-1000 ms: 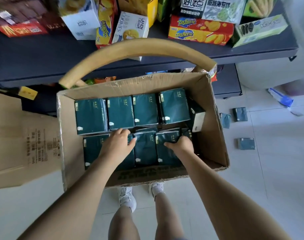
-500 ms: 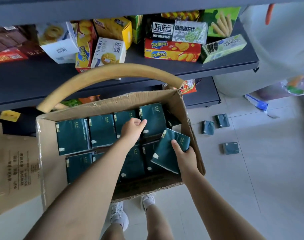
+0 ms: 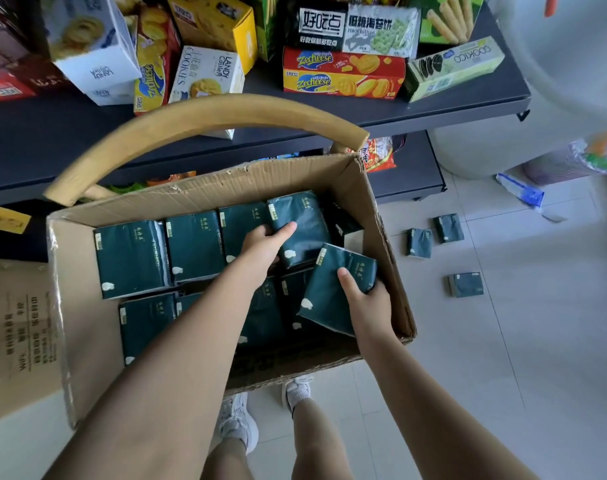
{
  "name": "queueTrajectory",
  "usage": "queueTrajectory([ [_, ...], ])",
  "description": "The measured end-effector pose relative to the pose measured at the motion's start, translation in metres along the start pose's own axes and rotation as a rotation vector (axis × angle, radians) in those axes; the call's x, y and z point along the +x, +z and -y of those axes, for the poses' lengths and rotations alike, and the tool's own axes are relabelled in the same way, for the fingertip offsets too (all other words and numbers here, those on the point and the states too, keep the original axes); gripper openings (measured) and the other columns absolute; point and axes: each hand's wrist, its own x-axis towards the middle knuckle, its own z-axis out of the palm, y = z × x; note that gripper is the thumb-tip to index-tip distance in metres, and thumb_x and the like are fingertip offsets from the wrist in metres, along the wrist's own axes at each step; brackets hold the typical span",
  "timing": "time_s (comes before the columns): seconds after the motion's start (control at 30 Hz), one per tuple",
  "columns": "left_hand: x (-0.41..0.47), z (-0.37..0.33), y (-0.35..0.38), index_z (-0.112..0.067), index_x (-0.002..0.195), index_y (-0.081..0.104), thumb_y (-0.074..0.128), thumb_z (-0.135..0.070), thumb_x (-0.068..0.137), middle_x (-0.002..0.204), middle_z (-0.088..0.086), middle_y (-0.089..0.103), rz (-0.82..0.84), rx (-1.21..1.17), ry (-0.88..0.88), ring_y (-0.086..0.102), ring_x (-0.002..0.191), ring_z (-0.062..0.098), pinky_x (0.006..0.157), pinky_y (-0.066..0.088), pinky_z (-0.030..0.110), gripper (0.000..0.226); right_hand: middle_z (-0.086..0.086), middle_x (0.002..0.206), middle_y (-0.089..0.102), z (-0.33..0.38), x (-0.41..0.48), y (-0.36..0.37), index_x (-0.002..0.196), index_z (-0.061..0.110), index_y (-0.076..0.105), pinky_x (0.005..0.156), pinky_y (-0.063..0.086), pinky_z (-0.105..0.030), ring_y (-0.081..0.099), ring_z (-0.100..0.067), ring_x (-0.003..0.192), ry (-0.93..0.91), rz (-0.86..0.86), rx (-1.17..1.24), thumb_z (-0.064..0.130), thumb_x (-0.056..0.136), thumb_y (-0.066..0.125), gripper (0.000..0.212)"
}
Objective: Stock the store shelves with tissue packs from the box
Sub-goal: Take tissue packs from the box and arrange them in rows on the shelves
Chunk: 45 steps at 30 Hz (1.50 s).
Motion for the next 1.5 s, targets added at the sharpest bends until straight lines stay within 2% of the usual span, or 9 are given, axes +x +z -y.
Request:
queueTrajectory([
  [0.1,-0.004,0.009,-0.015,-0.023,0.088,0.060,0.072,-0.038,0.082,0.106,0.000,0.066,-0.025,-0.126,0.016,0.063,0.101,0.021,0.097,0.049,0.041,0.020,0.008,0.093,0.063,0.004,-0.001,0.000,0.103,0.021,0.058,0.068,0.046,-0.019,0.060,-0.011,0.088,-0.044,0.024,-0.028,0.039,0.084,0.067,0.028],
  [0.4,-0.039,0.026,-0.066,-0.020,0.095,0.055,0.069,-0.021,0.086,0.110,0.002,0.064,-0.063,-0.492,0.051,0.063,0.097,0.017,0.079,0.052,0.030,0.017,-0.002,0.106,0.066,0.020,-0.020,-0.006,0.111,0.014,0.060,0.082,0.055,-0.033,0.064,-0.019,0.097,-0.049,0.182,-0.029,0.032,0.081,0.072,0.037],
  [0.6,-0.103,-0.003,-0.109,-0.024,0.121,0.041,0.073,-0.013,0.081,0.110,-0.009,0.059,-0.046,-0.425,0.268,0.061,0.098,0.012,0.082,0.054,0.039,0.052,-0.003,0.092,0.070,0.071,-0.065,-0.015,0.089,0.019,0.064,0.076,0.057,-0.034,0.068,-0.017,0.083,-0.229,0.106,-0.040,0.025,0.080,0.075,0.016],
  [0.7,-0.146,-0.034,-0.132,-0.024,0.133,0.034,0.074,-0.014,0.080,0.114,-0.007,0.059,-0.042,-0.339,0.394,0.062,0.101,0.016,0.086,0.053,0.041,0.067,0.000,0.085,0.065,0.112,-0.096,-0.024,0.088,0.016,0.058,0.070,0.056,-0.030,0.065,-0.014,0.077,-0.336,0.050,-0.030,0.026,0.079,0.076,0.022],
  [0.87,-0.218,-0.099,-0.164,-0.024,0.117,0.040,0.074,-0.007,0.079,0.110,-0.004,0.060,-0.001,-0.340,0.609,0.063,0.097,0.016,0.082,0.055,0.040,0.054,-0.004,0.096,0.068,0.185,-0.147,-0.038,0.099,0.015,0.060,0.074,0.058,-0.036,0.067,-0.021,0.085,-0.470,0.051,-0.047,0.029,0.076,0.078,0.032],
  [1.0,-0.270,-0.151,-0.185,-0.030,0.103,0.043,0.076,-0.011,0.077,0.114,0.002,0.062,0.004,-0.397,0.727,0.065,0.100,0.023,0.084,0.055,0.048,0.046,-0.002,0.094,0.068,0.253,-0.191,-0.054,0.102,0.015,0.062,0.060,0.052,-0.023,0.066,-0.016,0.079,-0.621,0.059,-0.107,0.030,0.078,0.077,0.032],
  [1.23,-0.350,-0.229,-0.197,-0.025,0.102,0.042,0.074,-0.005,0.078,0.109,-0.001,0.056,-0.043,-0.442,0.972,0.063,0.096,0.015,0.068,0.058,0.033,0.045,0.006,0.071,0.062,0.350,-0.249,-0.088,0.069,0.024,0.057,0.056,0.049,-0.023,0.059,-0.008,0.063,-0.843,-0.019,-0.193,0.032,0.077,0.077,0.023],
  [1.4,-0.382,-0.267,-0.196,-0.020,0.111,0.038,0.072,-0.007,0.081,0.109,-0.004,0.054,-0.081,-0.471,1.063,0.061,0.097,0.013,0.067,0.058,0.031,0.047,0.002,0.086,0.065,0.401,-0.257,-0.107,0.098,0.011,0.061,0.060,0.047,-0.025,0.062,-0.013,0.074,-0.936,-0.029,-0.207,0.036,0.075,0.078,0.038],
  [1.5,-0.393,-0.291,-0.190,-0.019,0.110,0.038,0.070,-0.010,0.083,0.108,-0.004,0.055,-0.120,-0.484,1.109,0.062,0.096,0.013,0.066,0.057,0.031,0.043,0.002,0.086,0.064,0.440,-0.257,-0.120,0.096,0.014,0.058,0.064,0.047,-0.027,0.060,-0.015,0.077,-0.998,-0.027,-0.263,0.034,0.075,0.078,0.035],
])
